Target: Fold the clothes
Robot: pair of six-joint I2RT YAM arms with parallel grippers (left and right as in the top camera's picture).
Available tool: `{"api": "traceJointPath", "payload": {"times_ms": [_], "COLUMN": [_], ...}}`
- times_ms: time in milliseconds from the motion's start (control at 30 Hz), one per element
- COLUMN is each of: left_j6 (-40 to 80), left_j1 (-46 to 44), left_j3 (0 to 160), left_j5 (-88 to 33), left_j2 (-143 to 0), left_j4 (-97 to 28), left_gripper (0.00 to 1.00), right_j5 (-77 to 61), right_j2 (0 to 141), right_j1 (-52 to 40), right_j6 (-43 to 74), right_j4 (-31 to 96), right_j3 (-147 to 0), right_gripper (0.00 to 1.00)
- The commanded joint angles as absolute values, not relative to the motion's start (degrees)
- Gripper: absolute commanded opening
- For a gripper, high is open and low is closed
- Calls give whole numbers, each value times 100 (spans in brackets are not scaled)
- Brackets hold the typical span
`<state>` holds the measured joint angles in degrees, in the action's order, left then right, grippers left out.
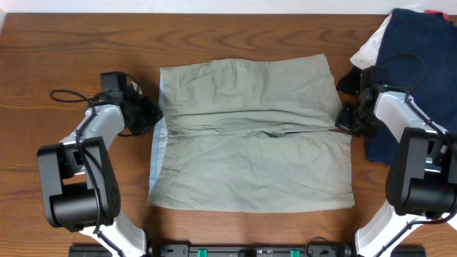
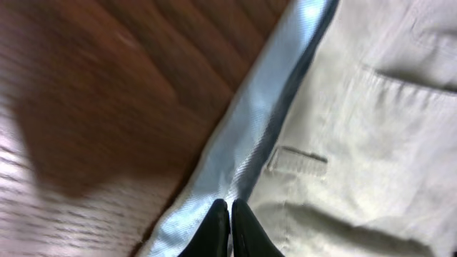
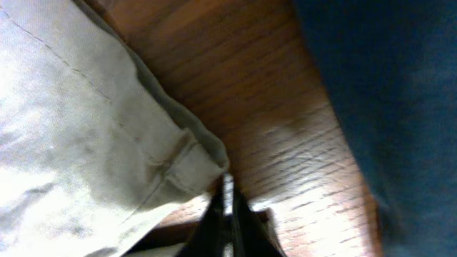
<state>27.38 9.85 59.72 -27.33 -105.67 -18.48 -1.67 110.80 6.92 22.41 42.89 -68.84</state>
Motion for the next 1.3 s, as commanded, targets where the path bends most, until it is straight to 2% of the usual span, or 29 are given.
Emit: {"api": "traceJointPath", "payload": {"times_ms": [0, 67, 100, 333, 367, 400, 433, 600, 800, 933, 1267], "left_j6": [2834, 2810, 2810, 2366, 2250, 2156, 2060, 2038, 1973, 1820, 1800], "left_j1": [1087, 1094, 1107, 1396, 1422, 1446, 1463, 1472, 1468, 1466, 1466], "left_j3": [6047, 6049, 6060, 6084, 6084, 6084, 6084, 6080, 5800, 5400, 4303], "left_j5": [-3076, -3081, -3079, -3083, -3072, -3039, -3000, -2624, -2606, -2609, -2609], "left_j2": [-10534, -10479, -10451, -9747, -9605, -9437, -9275, -8812, -8799, -8799, -8799], "left_j4": [-1761, -1704, -1699, -2167, -2379, -2694, -3046, -4897, -6080, -6176, -5433], "left_gripper": [6, 6, 6, 6, 6, 6, 6, 7, 7, 7, 8], "right_j5": [-252, -316, -325, -281, -283, -325, -425, -982, -1103, -1122, -1214], "right_j2": [10927, 10927, 10927, 10359, 10210, 10018, 9835, 9306, 9288, 9288, 9290], "right_j1": [674, 670, 670, 945, 1002, 1066, 1120, 1160, 784, 298, -652], "right_j6": [2309, 2309, 2307, 2311, 2311, 2311, 2311, 2270, 2268, 2370, 2985], "right_j4": [4296, 4300, 4318, 5166, 5234, 5304, 5384, 6055, 6613, 6475, 5076], "right_j3": [-6849, -6849, -6849, -7216, -7240, -7242, -7242, -7227, -6862, -6235, -4707], "right_gripper": [19, 37, 41, 43, 50, 94, 99, 99, 96, 81, 79]}}
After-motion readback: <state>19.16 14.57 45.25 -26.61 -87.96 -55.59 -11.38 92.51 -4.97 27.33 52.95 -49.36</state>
